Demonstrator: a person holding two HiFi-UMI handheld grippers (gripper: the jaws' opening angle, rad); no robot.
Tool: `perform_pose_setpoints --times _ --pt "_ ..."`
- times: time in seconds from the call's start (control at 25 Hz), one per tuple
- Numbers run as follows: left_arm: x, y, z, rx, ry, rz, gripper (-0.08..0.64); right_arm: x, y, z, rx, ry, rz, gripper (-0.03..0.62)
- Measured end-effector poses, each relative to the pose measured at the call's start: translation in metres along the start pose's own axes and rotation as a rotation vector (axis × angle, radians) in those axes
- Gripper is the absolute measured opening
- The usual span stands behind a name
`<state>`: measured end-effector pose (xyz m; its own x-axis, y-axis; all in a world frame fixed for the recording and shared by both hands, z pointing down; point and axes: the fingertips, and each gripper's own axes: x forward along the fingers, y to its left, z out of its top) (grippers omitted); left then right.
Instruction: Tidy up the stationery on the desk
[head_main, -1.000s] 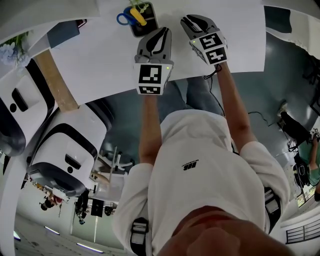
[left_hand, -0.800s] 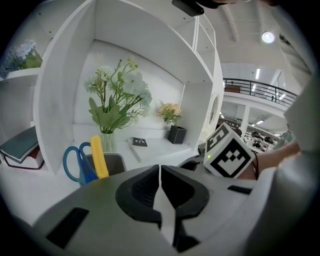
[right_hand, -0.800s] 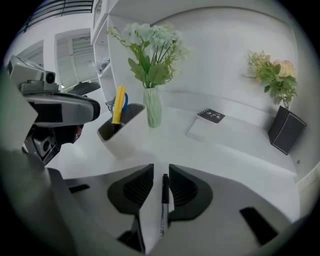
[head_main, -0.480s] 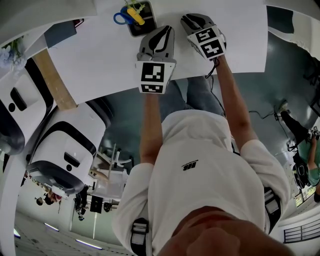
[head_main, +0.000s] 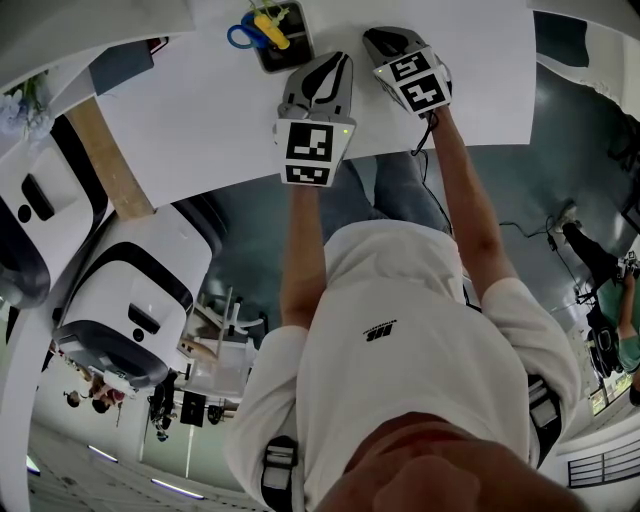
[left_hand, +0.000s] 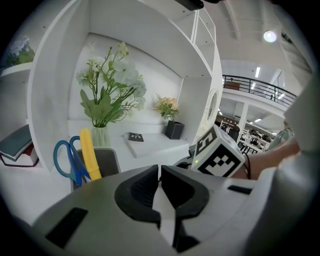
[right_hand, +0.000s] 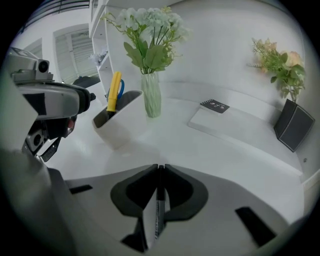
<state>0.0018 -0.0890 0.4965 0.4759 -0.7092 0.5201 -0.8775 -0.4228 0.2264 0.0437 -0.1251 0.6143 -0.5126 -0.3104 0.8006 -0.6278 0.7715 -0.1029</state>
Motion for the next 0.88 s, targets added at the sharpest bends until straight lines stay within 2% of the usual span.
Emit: perform_pose_setpoints --times 0.2,0.52,0.88 --pt "-0.006 0.005 0.002 -0.001 -0.01 0.011 0.0 -0.011 0.004 0.016 -0.013 -0.047 -0.005 0.031" --pt "-0.023 0.017 0.008 -0.014 -0.037 0.045 0.0 -0.051 0.01 0.062 -0.001 -0.199 -0.017 0.031" --pt "-0.05 0.039 0.015 -0.039 -0.075 0.097 0.0 -0.078 0.037 0.116 0.041 -0.365 0.052 0.031"
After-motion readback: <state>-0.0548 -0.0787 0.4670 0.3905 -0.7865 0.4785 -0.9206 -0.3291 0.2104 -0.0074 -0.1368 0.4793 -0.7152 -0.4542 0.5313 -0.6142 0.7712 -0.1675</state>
